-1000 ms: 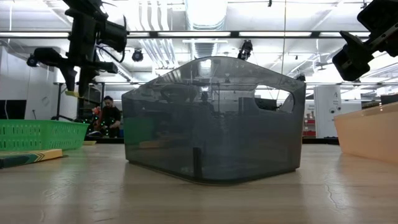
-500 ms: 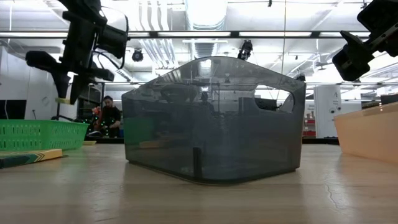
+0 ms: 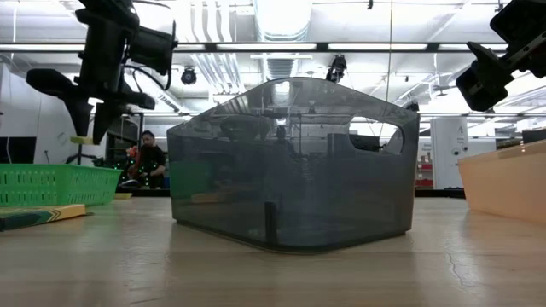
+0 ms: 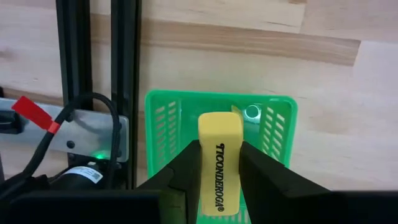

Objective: Pick & Place School Supplies
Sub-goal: Put the yellow eraser into the green bin

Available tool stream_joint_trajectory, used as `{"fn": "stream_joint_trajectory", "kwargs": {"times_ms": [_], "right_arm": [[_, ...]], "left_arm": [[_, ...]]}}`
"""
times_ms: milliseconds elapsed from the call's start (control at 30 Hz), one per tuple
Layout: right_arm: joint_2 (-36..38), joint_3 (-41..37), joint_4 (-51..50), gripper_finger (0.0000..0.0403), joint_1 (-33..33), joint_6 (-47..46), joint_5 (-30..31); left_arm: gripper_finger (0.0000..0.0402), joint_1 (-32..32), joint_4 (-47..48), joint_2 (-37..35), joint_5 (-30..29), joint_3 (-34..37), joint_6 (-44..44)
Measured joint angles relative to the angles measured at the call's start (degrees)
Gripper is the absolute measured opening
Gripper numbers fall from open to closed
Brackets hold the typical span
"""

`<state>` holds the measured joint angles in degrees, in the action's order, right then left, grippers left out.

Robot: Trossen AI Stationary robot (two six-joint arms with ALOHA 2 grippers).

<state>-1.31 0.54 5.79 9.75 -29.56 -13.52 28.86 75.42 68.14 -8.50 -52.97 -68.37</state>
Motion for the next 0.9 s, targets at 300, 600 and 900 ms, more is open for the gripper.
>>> {"fn": "stream_joint_trajectory", "kwargs": {"times_ms": [300, 600, 900], "right_arm": [[-0.01, 0.00, -0.01, 0.0266, -0.01, 0.00, 0.01], [-0.01, 0.00, 0.00, 0.0261, 0.01, 0.00, 0.01], [-0.01, 0.00, -0.01, 0.0261, 0.01, 0.00, 0.02]], "left_arm": [[0.0097, -2.50, -2.67, -2.69, 0.65, 4.95, -4.25], [0.0097, -2.49, -10.07, -6.42, 1.70, 11.84, -2.32], [0.0097, -2.47, -15.53, -7.31, 3.97, 16.95, 2.16]]}}
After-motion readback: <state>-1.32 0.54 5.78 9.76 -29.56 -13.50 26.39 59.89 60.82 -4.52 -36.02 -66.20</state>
